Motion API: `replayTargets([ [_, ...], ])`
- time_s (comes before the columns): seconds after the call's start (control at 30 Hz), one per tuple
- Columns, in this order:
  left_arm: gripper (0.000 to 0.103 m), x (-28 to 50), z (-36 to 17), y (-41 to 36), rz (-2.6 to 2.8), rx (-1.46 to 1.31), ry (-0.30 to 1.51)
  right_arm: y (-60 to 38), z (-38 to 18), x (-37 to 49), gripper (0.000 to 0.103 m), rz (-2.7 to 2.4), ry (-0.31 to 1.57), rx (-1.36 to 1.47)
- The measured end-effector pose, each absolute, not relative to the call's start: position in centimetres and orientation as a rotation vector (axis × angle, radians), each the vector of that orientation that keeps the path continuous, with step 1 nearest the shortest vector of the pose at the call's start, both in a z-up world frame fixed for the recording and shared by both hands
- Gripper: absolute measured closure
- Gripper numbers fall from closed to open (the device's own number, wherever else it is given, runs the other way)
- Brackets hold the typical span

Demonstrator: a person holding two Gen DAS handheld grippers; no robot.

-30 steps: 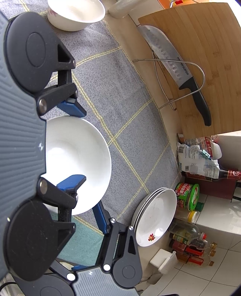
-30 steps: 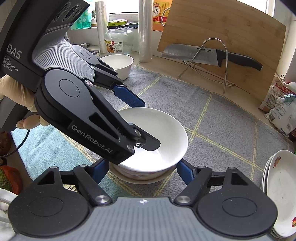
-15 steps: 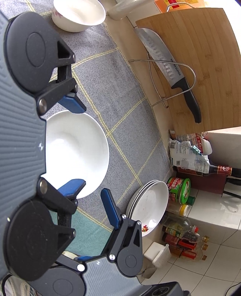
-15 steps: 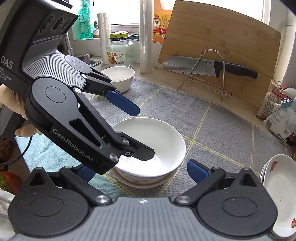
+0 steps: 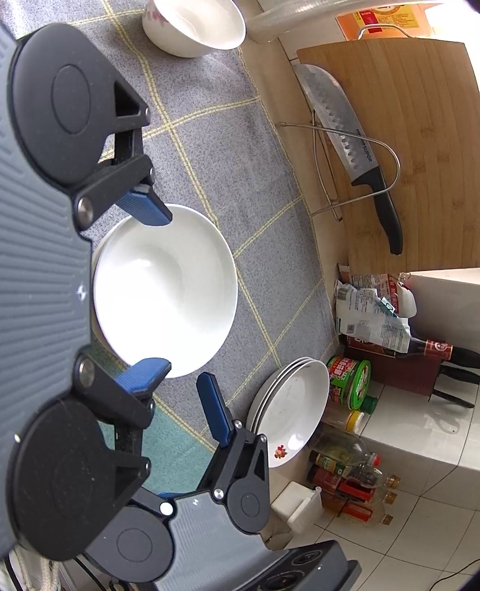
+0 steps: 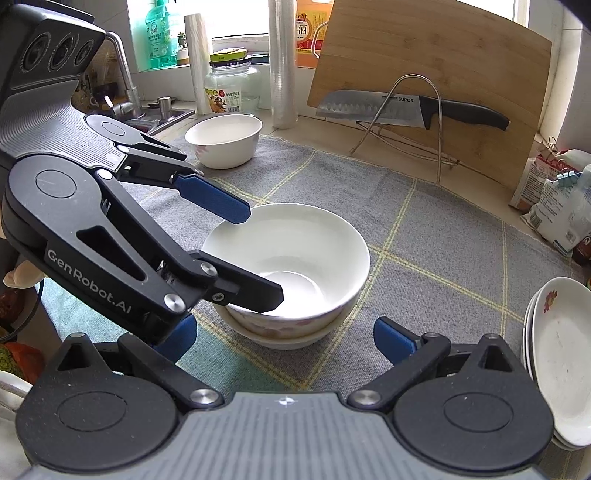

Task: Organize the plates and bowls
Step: 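Lift the left gripper away from the stacked bowls, then move the right gripper toward the white bowl beside the glass jar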

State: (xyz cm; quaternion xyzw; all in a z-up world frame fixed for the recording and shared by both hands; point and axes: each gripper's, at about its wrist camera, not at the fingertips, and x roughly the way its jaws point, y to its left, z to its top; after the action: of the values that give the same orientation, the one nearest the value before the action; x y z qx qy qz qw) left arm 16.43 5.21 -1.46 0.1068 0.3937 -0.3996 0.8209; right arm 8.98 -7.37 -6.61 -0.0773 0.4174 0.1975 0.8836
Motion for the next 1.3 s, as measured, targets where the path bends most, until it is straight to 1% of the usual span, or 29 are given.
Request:
replayTargets([
  [0.2,0.025,16.3,-1.7,5.2,-0.860,0.226,0.840,-7.3,-6.9,9.0,0.000,0.409,0.878,-0.165],
  [0.27,0.022,16.2,-1.8,5.1,-0.875,0.218,0.853,-7.3,-7.1,8.8,0.000,0.411,0.883,-0.171],
  [0.43,0.021,15.9,-1.2,5.0,-0.853,0.227,0.833,-7.5,-6.8,8.5,0.000,0.415,0.874,-0.163],
  [0.5,0.018,15.9,-0.7,5.4,-0.830,0.220,0.818,-7.6,-6.5,8.5,0.000,0.418,0.866,-0.166],
  [0.63,0.008,16.1,0.2,7.2,-0.746,0.164,0.792,-7.9,-5.6,8.7,0.000,0.439,0.835,-0.176],
  [0.67,0.007,16.2,0.4,7.7,-0.721,0.150,0.791,-8.0,-5.4,8.7,0.000,0.444,0.827,-0.178],
  [0.93,0.007,16.9,-0.1,11.7,-0.472,0.115,0.831,-7.9,-4.2,10.5,0.000,0.529,0.766,-0.163],
  [1.3,0.007,20.2,-2.6,16.4,-0.377,0.145,0.840,-4.8,-3.3,12.4,0.000,0.434,0.779,-0.177],
])
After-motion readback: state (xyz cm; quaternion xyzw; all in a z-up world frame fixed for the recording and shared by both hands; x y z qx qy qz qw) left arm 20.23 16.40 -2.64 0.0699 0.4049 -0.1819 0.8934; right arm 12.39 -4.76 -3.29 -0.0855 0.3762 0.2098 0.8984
